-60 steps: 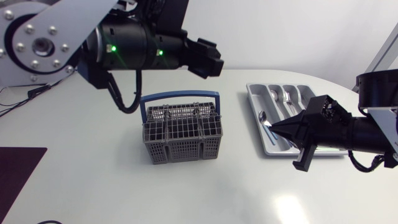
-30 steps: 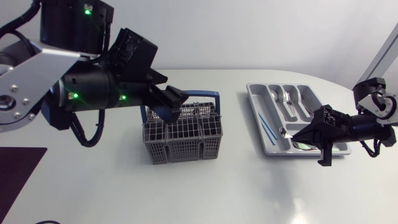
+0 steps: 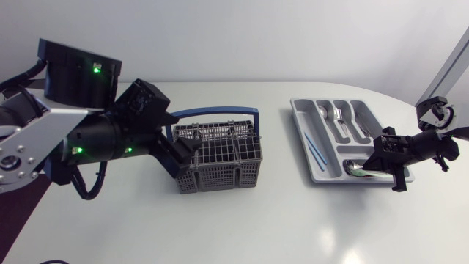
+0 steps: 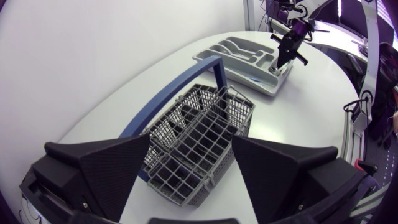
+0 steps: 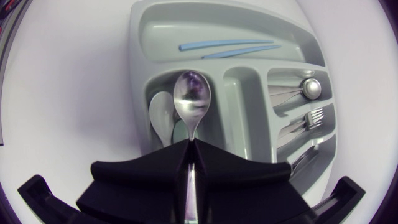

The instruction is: Unload the cutlery basket into the drawer organizer.

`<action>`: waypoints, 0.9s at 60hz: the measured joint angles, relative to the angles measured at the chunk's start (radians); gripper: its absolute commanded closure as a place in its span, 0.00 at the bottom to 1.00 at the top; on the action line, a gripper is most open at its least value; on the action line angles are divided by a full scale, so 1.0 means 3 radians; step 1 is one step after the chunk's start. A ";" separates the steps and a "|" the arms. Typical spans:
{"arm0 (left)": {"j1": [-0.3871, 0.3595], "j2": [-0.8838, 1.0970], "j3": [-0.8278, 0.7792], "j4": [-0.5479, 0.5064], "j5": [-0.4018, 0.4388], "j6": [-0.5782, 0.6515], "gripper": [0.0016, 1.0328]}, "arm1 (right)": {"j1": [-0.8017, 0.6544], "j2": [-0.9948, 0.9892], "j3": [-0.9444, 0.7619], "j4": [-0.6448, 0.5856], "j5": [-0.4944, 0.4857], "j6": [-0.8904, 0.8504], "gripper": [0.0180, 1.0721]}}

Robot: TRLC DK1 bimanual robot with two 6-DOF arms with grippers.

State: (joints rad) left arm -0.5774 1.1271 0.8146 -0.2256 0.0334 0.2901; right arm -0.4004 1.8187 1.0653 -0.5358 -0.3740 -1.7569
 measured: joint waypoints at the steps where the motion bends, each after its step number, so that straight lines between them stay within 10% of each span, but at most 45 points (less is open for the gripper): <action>1: 0.0004 -0.0023 -0.0027 -0.0001 0.0003 0.0009 0.05 | 0.0001 0.0017 -0.0003 0.0028 0.0033 -0.0008 0.68; 7: 0.0045 -0.0127 -0.0126 -0.0003 0.0051 0.0074 0.05 | 0.0004 0.0043 -0.0017 0.0142 0.0113 -0.0005 0.03; 20: 0.0183 -0.0361 -0.0285 -0.0009 0.0231 0.0205 0.16 | 0.0048 -0.0240 -0.0029 0.0037 0.0058 0.0127 0.04; 30: 0.0326 -0.0421 -0.0374 -0.0014 0.0403 0.0304 0.39 | 0.0341 -0.0724 -0.0186 -0.0151 -0.0247 0.0463 0.22; 45: 0.0449 -0.0420 -0.0529 0.0066 0.0500 0.0347 0.76 | 0.1204 -0.1371 -0.0607 -0.0221 -0.0525 0.1166 0.89; 54: 0.0482 -0.0403 -0.0570 0.0173 0.0502 0.0347 0.92 | 0.1775 -0.1532 -0.0722 -0.0004 -0.0551 0.1761 0.95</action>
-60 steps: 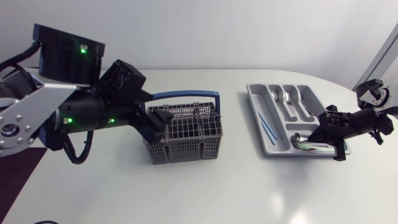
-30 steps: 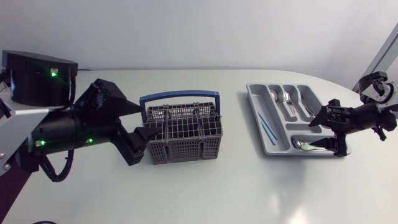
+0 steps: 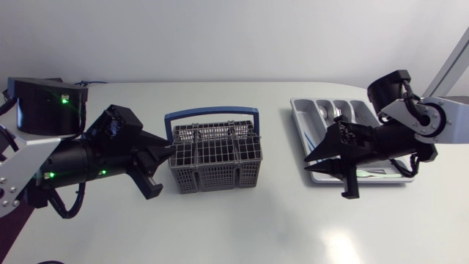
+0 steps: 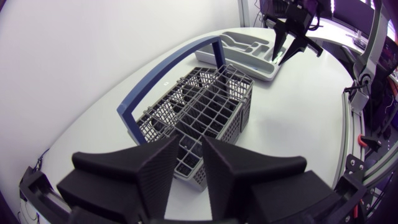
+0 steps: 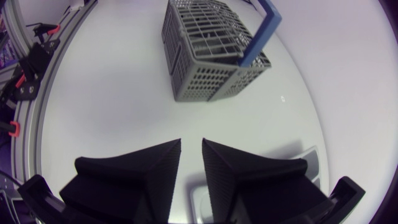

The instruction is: Unload the cutlery basket into the drawer organizer.

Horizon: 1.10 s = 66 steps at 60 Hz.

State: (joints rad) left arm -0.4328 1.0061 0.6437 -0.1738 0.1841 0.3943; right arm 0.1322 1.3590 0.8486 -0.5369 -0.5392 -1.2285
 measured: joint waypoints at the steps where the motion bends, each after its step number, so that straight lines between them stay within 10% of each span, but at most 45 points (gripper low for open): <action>1: 0.0001 0.0006 0.0000 0.0006 -0.0001 0.0000 0.94 | 0.0051 -0.0006 0.0000 0.0036 -0.0003 0.0067 0.95; 30: 0.0156 0.0613 -0.0037 0.0532 0.0009 0.0011 0.97 | 0.0759 0.0160 0.0014 0.1185 0.0027 0.1425 0.95; 66: 0.0404 0.1101 -0.0028 0.0800 0.0048 0.0154 0.97 | 0.1015 0.0576 0.0126 0.1368 0.0220 0.1680 0.95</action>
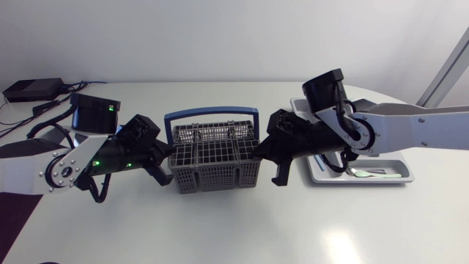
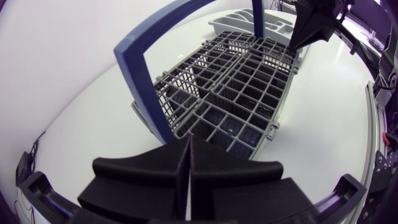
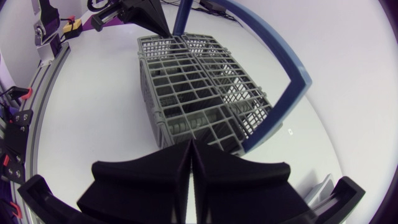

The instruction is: Unload the cutlery basket into the drawer organizer.

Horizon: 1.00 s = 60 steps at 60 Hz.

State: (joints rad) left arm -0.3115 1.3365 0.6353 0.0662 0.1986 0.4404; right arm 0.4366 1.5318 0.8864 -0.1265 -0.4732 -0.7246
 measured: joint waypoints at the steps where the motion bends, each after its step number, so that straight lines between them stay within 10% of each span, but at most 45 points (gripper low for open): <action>1: 0.0006 0.0006 0.0004 0.0000 0.0000 0.0010 0.97 | 0.0018 0.0001 0.0000 0.0001 0.0013 0.0003 0.95; 60: 0.0141 0.0029 0.0093 0.0043 0.0048 0.0034 0.97 | 0.0242 0.0008 -0.0006 0.0173 0.0273 0.0273 0.95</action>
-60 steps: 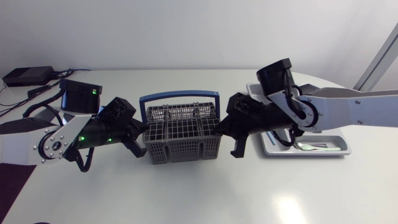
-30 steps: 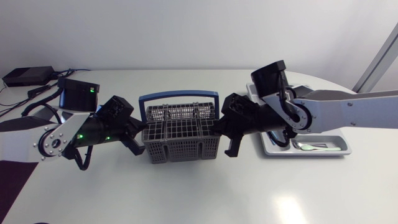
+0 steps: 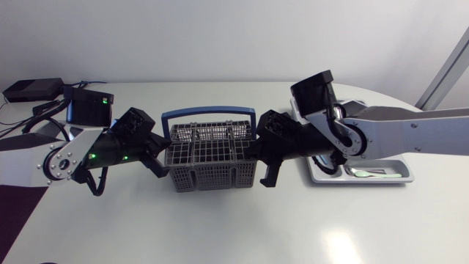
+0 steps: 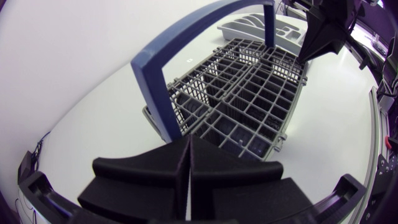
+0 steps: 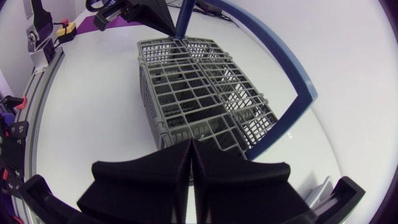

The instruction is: Unload the cutlery basket into the drawer organizer.

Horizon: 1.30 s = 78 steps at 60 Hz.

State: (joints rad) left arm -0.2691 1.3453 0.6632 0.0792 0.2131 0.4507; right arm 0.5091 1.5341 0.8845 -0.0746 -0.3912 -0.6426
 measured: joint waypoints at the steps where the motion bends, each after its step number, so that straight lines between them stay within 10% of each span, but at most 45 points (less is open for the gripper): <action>1: 0.0000 0.0001 0.0004 0.0008 0.0000 0.0000 0.97 | 0.0004 0.0000 -0.0001 0.0000 0.0000 0.0004 0.95; 54: 0.0017 0.0312 0.0172 0.0097 0.0067 0.0072 0.97 | -0.0039 -0.0100 -0.0141 0.0004 0.0076 0.0037 0.95; 78: 0.0296 -0.0525 0.0168 -0.0287 0.0287 0.0072 0.97 | -0.0409 -0.0393 -0.0177 -0.0001 0.0009 0.0033 0.95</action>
State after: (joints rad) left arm -0.1802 1.1877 0.7135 -0.0071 0.2993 0.4725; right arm 0.3862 1.4162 0.8314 -0.0750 -0.3885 -0.6327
